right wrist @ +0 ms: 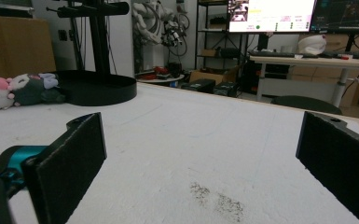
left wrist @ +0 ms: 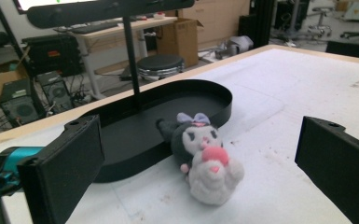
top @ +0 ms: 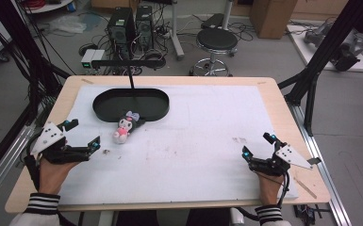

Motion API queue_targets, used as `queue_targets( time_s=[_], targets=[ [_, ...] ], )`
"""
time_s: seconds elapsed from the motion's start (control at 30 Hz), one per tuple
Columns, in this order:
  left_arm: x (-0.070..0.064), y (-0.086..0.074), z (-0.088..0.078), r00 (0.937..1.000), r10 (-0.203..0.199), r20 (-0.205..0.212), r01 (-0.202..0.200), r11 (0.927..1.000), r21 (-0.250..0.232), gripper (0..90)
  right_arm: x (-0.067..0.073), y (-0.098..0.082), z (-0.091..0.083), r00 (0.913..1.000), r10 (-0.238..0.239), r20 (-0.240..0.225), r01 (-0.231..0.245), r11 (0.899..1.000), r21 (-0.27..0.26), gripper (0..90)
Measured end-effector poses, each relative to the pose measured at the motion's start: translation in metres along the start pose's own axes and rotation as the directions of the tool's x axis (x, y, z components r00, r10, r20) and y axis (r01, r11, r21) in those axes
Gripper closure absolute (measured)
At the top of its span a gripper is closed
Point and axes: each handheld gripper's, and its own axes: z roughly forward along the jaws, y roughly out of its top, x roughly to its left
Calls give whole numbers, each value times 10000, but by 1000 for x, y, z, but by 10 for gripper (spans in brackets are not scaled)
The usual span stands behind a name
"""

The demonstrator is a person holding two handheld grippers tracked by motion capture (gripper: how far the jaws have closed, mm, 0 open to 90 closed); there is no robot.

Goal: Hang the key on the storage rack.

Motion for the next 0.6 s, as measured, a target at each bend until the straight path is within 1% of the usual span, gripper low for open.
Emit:
queue_targets(
  time_s=[0.03,0.07,0.1,0.13,0.2,0.27,0.3,0.37,0.4,0.43,0.47,0.5,0.57,0.6],
  targets=[
    [0,8,4,10000,52,12,-52,9997,219,17,0,0,0,10000,61,-22,-61,10000,-16,5],
    [0,12,6,10000,63,66,-65,9996,291,17,0,0,0,10000,92,-4,-92,10000,-8,5],
    [0,12,6,10000,63,66,-65,9996,291,17,0,0,0,10000,34,-15,-34,10000,-29,5],
    [0,16,7,10000,58,50,-60,9993,381,17,0,0,0,10000,47,-6,-47,10000,-17,5],
    [1,22,11,9999,-36,100,30,9983,588,17,0,0,0,10000,31,-3,-31,10000,-2,5],
    [2,30,17,9999,-117,61,111,9955,945,17,0,0,0,10000,41,-11,-41,10000,-32,5],
    [2,30,17,9999,-117,61,111,9955,945,17,0,0,0,10000,100,1,-100,9999,-8,5],
    [2,36,24,9998,-168,102,152,9901,1394,17,0,0,0,10000,96,3,-96,10000,-8,5],
    [2,36,24,9998,-168,102,152,9901,1394,17,0,0,0,10000,33,-13,-33,10000,-29,5],
    [2,38,27,9997,-210,146,185,9879,1538,17,0,0,0,10000,67,5,-67,10000,-21,5],
    [2,40,29,9997,-199,175,166,9855,1688,17,0,0,0,10000,67,5,-67,10000,-21,5],
    [1,44,34,9996,-149,223,103,9812,1928,17,0,0,0,9999,106,6,-106,9999,-7,5],
    [0,45,37,9995,-177,260,122,9801,1979,17,0,0,0,9999,112,1,-112,9999,-8,5],
    [0,47,39,9993,-183,316,112,9775,2107,17,0,0,0,9999,112,1,-112,9999,-8,5]
  ],
)
